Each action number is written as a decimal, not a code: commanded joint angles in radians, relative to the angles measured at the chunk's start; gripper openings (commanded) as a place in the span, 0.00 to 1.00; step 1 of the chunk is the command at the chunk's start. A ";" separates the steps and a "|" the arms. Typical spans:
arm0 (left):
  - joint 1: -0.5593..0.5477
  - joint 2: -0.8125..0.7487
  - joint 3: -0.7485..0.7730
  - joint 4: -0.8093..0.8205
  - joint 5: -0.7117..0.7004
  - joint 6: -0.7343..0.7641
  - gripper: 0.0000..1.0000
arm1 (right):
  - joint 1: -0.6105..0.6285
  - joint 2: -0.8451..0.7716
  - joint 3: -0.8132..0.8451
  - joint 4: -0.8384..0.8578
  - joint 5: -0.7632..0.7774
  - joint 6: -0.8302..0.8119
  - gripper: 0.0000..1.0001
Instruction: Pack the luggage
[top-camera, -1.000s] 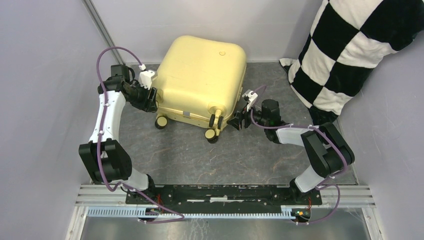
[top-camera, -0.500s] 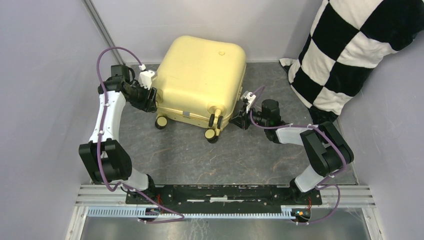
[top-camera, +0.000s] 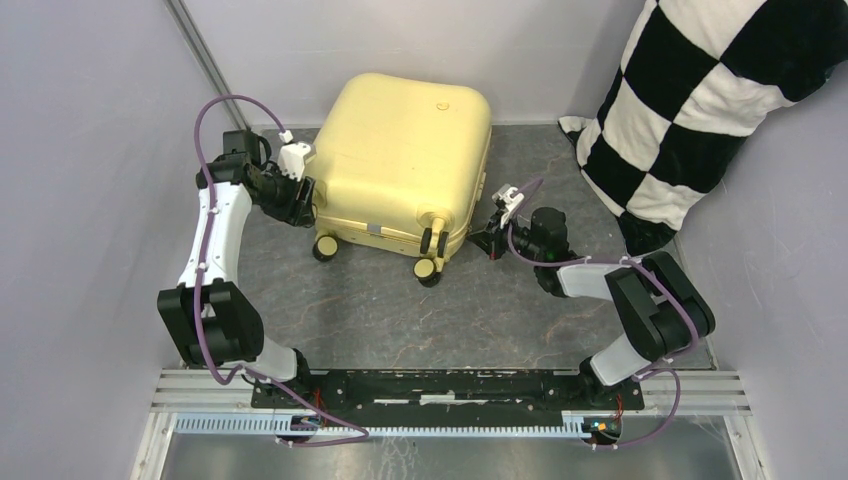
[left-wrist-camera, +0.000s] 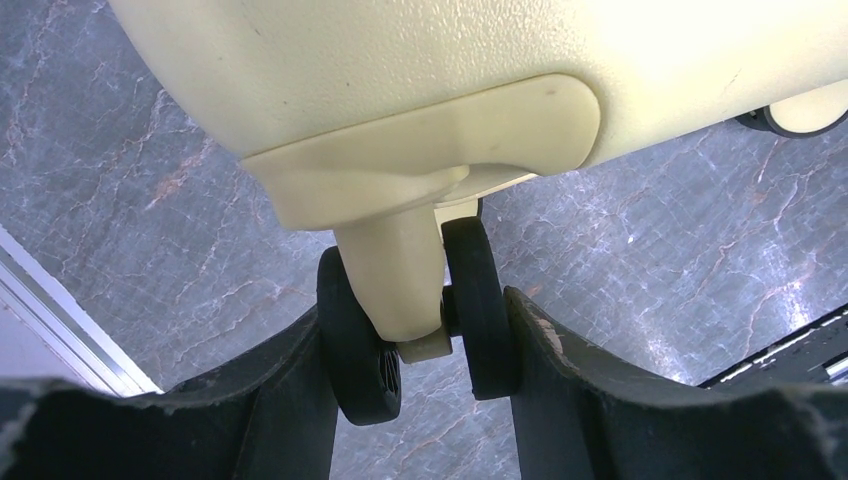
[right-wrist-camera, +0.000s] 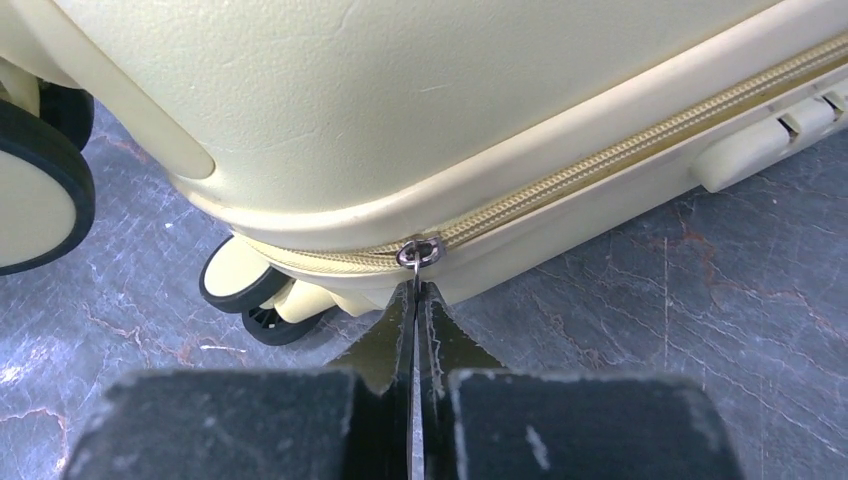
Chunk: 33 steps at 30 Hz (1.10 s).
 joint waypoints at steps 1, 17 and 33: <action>-0.044 -0.100 0.031 0.033 0.210 0.034 0.02 | 0.002 -0.060 -0.044 0.126 0.036 0.065 0.00; -0.203 -0.253 -0.212 0.453 0.197 -0.446 0.02 | 0.198 -0.307 -0.270 0.156 0.339 0.154 0.00; -0.206 -0.313 -0.279 0.619 -0.168 -0.443 0.02 | 0.275 -0.540 -0.393 -0.057 0.406 0.120 0.00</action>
